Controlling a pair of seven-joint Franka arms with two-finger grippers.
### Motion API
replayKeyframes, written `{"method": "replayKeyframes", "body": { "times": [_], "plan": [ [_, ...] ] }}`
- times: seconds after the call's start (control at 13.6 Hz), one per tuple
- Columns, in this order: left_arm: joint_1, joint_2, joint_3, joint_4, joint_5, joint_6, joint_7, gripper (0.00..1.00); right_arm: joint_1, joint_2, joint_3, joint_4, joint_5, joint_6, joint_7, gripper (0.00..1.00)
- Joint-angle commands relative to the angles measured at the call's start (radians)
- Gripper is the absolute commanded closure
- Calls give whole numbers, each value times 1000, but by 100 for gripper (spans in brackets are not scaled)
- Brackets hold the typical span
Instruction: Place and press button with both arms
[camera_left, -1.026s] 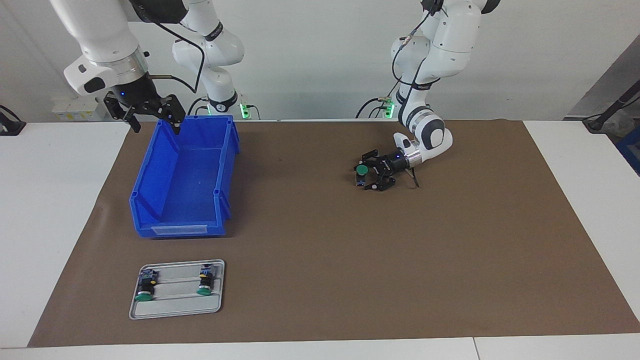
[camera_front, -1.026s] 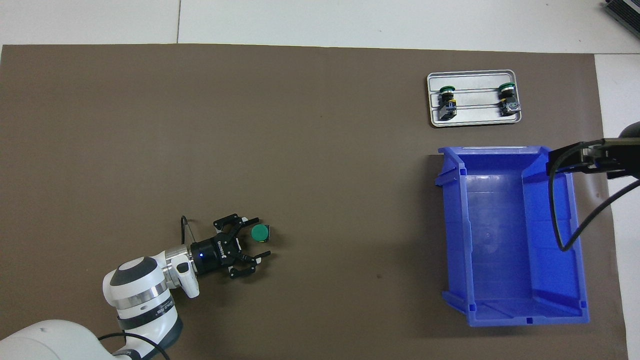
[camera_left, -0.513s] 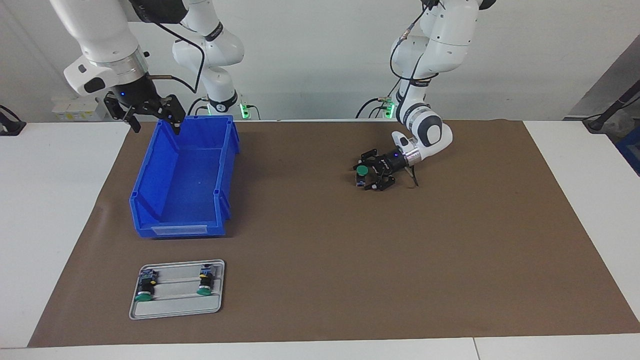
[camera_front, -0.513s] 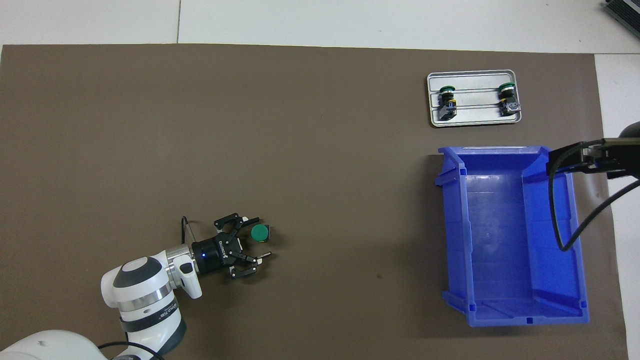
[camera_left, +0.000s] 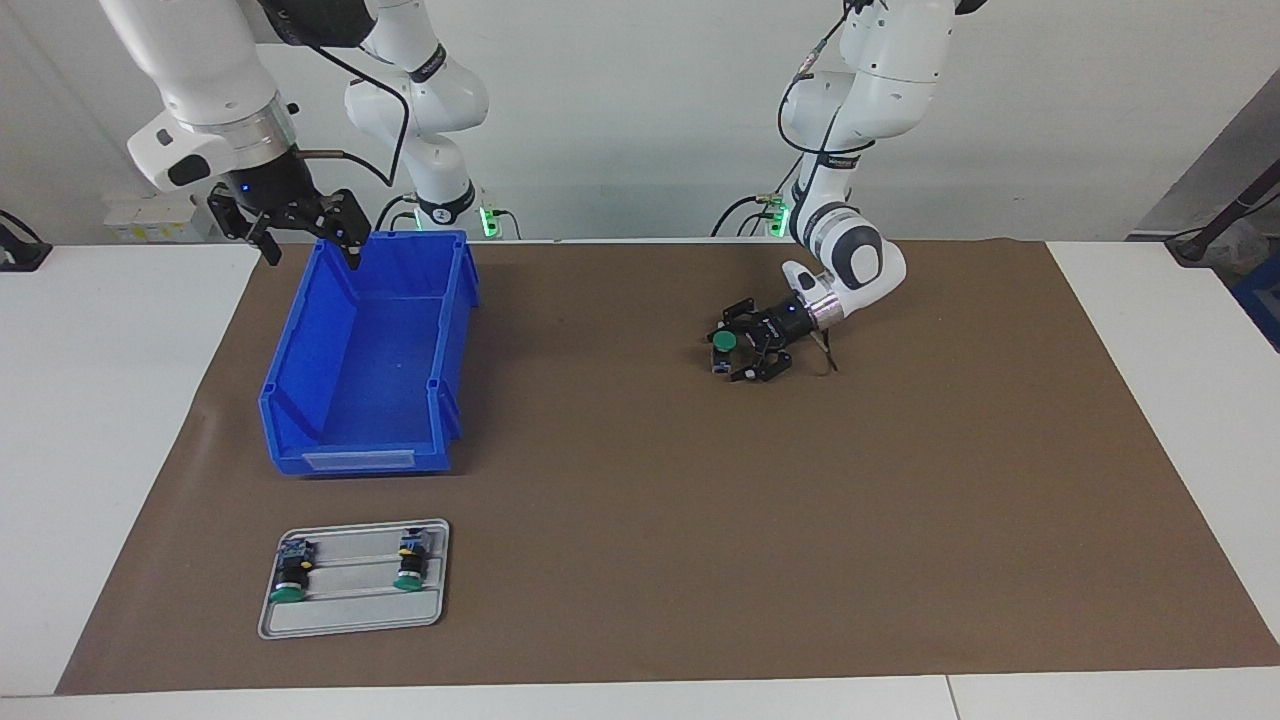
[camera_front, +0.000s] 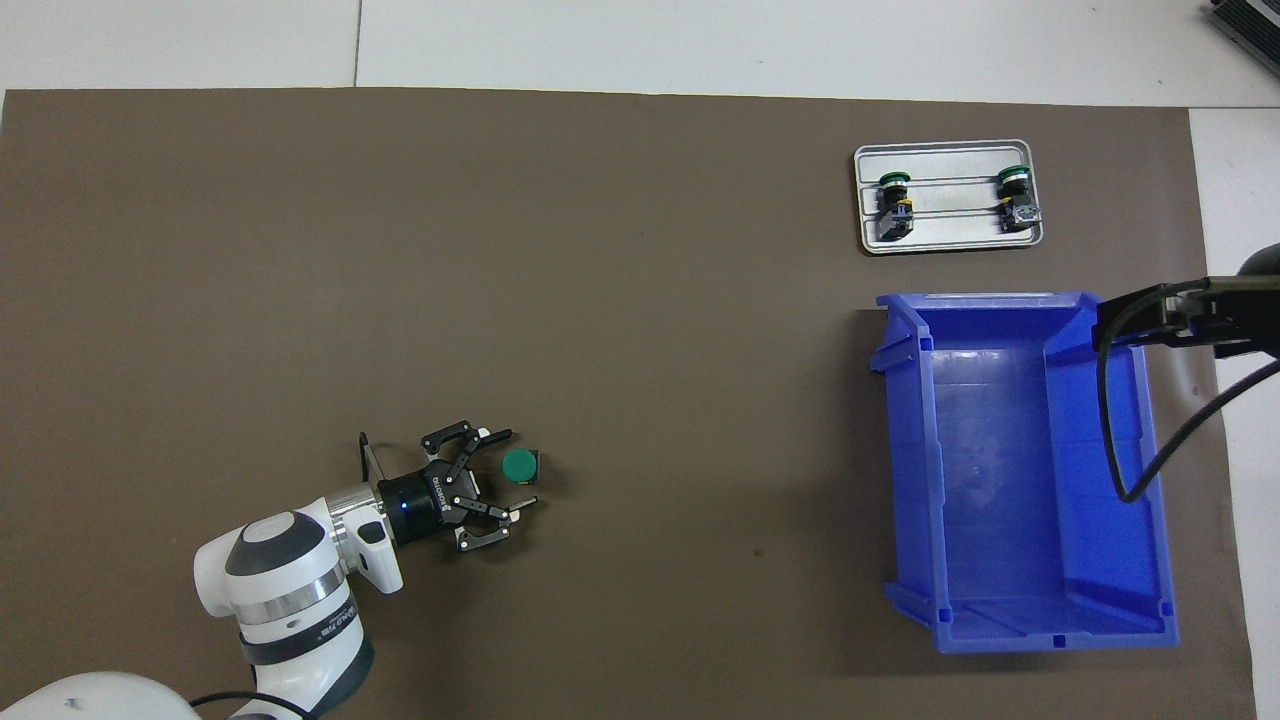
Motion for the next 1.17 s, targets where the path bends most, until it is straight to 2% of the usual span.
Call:
{"method": "replayKeyframes", "body": {
  "times": [0.0, 0.29, 0.59, 0.88, 1.1],
  "plan": [
    [24, 44, 42, 36, -15, 137, 48, 6, 0, -19, -6, -19, 18, -6, -25, 0],
    [32, 9, 43, 56, -13, 221, 2, 6, 0, -19, -6, -19, 18, -6, -25, 0],
    [19, -37, 34, 95, -7, 387, -79, 7, 0, -19, -6, -19, 18, -6, -25, 0],
    [19, -37, 33, 105, -4, 406, -97, 8, 0, -19, -6, -19, 18, -6, -25, 0],
    [4, -37, 30, 147, -4, 494, -148, 8, 0, -19, -6, -19, 18, -6, -25, 0]
  ]
}}
